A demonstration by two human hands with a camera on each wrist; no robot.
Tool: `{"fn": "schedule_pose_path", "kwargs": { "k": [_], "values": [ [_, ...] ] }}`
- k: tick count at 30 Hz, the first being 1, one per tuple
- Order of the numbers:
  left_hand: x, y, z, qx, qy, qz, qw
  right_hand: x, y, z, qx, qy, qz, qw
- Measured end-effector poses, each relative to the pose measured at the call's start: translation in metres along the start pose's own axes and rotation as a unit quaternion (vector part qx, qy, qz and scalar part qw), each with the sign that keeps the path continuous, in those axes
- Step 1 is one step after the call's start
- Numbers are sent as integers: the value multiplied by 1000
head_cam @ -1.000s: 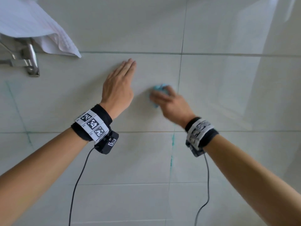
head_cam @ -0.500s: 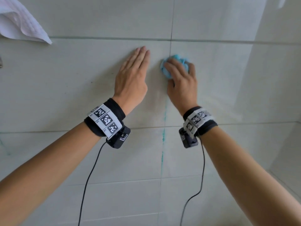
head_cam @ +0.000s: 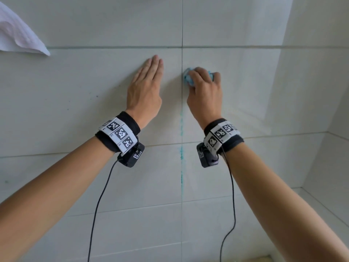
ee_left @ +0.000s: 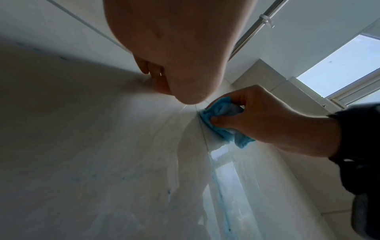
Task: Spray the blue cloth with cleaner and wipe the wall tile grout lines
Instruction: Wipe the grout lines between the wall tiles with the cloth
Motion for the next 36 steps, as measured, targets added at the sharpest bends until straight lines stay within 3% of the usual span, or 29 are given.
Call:
{"fn": "schedule_pose_path", "kwargs": {
  "k": [10, 13, 18, 20, 24, 30, 33, 36],
  "values": [
    [4, -3, 3, 16, -17, -21, 1000, 24, -6, 125, -121, -63, 0, 991],
    [3, -3, 8, 19, -32, -27, 999, 15, -6, 110, -113, -101, -10, 988],
    [4, -9, 15, 26, -50, -39, 998, 1, -5, 29, -43, -36, -42, 998],
    [7, -11, 17, 31, -47, -42, 998, 5, -11, 20, -40, -20, -32, 998],
    [13, -15, 22, 33, -44, -37, 998, 24, -18, 60, -58, -13, -16, 998],
    [19, -11, 31, 33, -42, -31, 998, 47, -21, 189, -116, -111, -11, 987],
    [19, -10, 32, 33, -49, -32, 998, 42, -19, 190, -138, -164, -13, 977],
    [19, -9, 34, 31, -56, -29, 998, 21, -15, 147, -87, -140, -40, 986]
  ]
}}
Point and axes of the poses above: each hand's wrist, its own z-axis away from the middle knuckle, its own x-axis out of the palm, y = z × x, the point moved 5 cm from there along -z, towards the middle knuckle, and after that the axes turned 1 degree about z, right-handed, at the moved point
